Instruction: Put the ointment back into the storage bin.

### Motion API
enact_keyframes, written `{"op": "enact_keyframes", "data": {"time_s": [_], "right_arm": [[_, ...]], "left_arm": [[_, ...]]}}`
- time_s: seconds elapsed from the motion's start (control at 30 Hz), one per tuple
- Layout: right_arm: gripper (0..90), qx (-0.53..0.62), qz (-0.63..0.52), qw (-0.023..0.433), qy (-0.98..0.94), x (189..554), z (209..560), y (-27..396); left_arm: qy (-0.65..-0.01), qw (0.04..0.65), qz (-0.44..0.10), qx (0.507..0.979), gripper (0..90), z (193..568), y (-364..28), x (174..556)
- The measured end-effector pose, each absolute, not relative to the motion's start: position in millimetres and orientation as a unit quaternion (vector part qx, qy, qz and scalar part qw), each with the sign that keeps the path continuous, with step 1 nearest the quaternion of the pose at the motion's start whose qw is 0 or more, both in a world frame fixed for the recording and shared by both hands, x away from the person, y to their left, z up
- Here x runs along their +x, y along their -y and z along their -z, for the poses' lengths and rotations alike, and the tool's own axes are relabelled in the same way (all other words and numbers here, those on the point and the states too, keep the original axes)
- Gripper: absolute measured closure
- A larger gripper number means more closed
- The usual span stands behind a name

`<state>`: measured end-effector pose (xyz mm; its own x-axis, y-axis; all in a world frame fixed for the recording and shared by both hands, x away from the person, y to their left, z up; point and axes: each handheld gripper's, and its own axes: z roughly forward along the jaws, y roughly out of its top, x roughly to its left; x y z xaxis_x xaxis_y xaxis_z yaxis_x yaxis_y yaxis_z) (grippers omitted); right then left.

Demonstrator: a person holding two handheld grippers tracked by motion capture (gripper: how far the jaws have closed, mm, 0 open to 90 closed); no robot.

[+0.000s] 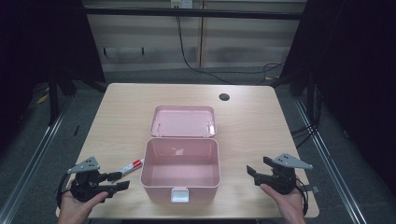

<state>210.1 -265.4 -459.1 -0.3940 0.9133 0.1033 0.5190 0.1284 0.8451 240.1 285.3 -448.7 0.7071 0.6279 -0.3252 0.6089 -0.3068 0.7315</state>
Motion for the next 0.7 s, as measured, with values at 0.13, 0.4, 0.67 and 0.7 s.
{"op": "enact_keyframes", "data": {"time_s": [0.13, 0.4, 0.67, 0.7], "right_arm": [[24.8, 0.497, -0.429, 0.239, -0.715, 206.8, 457.9, 263.3], [33.7, 0.505, -0.434, 0.208, -0.716, 200.1, 451.1, 263.6], [34.6, 0.502, -0.442, 0.177, -0.722, 192.8, 449.3, 267.7], [34.6, 0.498, -0.445, 0.177, -0.723, 192.4, 448.6, 266.7]], "left_arm": [[-0.389, 0.449, -0.012, 0.805, 44.8, 448.2, -287.5, 239.9], [-0.402, 0.435, -0.022, 0.806, 38.2, 443.2, -292.0, 241.9], [-0.385, 0.43, -0.018, 0.817, 39.4, 436.3, -292.9, 246.3], [-0.384, 0.43, -0.018, 0.816, 39.2, 435.6, -293.0, 247.2]]}}
